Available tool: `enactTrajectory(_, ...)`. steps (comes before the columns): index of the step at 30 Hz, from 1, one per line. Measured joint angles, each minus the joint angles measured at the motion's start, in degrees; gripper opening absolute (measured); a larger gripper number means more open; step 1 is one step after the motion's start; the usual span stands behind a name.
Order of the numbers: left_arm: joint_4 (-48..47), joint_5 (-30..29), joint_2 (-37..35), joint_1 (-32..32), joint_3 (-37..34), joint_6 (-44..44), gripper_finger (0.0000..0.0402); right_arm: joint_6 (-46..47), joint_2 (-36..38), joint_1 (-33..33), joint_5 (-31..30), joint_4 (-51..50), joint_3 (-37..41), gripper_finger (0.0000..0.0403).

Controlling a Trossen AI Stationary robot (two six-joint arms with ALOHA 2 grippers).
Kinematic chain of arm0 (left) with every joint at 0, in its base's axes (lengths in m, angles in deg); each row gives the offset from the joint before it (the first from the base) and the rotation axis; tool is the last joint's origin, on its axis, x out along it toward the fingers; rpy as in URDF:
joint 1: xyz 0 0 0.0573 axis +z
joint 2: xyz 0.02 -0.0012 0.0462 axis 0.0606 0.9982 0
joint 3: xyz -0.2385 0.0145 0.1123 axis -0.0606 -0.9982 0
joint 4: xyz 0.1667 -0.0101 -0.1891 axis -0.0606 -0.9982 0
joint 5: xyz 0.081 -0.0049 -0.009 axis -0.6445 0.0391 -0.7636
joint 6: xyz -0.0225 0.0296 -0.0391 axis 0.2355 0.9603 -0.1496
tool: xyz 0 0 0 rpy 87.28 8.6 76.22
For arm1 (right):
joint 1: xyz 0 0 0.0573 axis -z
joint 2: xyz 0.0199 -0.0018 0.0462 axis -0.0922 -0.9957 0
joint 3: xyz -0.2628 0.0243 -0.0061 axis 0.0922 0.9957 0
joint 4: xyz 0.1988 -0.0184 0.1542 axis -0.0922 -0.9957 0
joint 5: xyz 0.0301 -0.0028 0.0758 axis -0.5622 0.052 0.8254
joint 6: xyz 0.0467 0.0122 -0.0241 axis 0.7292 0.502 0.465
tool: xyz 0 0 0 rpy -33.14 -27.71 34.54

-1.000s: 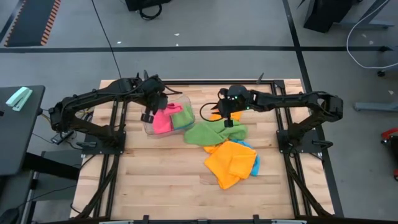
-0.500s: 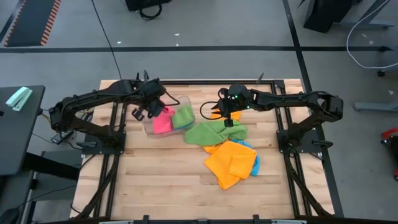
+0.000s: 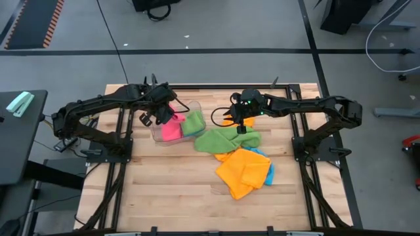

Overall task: Fold microfiber towels
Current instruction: Put the pink microfiber towel into the transparent bin

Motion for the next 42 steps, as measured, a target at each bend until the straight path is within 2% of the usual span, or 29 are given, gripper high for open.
enactTrajectory(9,0.7,-2.5,0.0,0.0,0.0,3.1,0.0012,0.0,0.0,0.0,0.0,0.0,0.0,0.0096)
enactTrajectory(22,3.8,-1.1,0.0,-1.2,-0.3,4.3,0.0012,0.4,0.0,-0.1,1.0,-0.1,0.0,0.0096)
enactTrajectory(29,13.4,0.5,-2.5,-3.3,-9.8,5.0,0.0012,1.1,0.0,-0.5,1.1,-1.0,0.0,0.0096)
enactTrajectory(34,24.7,4.5,-6.7,-2.8,-14.5,5.7,0.0012,1.2,0.0,-1.4,1.2,-0.8,0.0,0.0096)
enactTrajectory(40,37.1,4.2,-11.0,-3.1,-22.5,10.5,0.0012,1.7,0.0,-1.4,1.4,-0.4,0.0,0.0096)
enactTrajectory(42,36.5,4.1,-11.8,-3.3,-25.3,12.3,0.0012,1.8,0.0,-1.4,1.4,-0.4,0.0,0.0096)
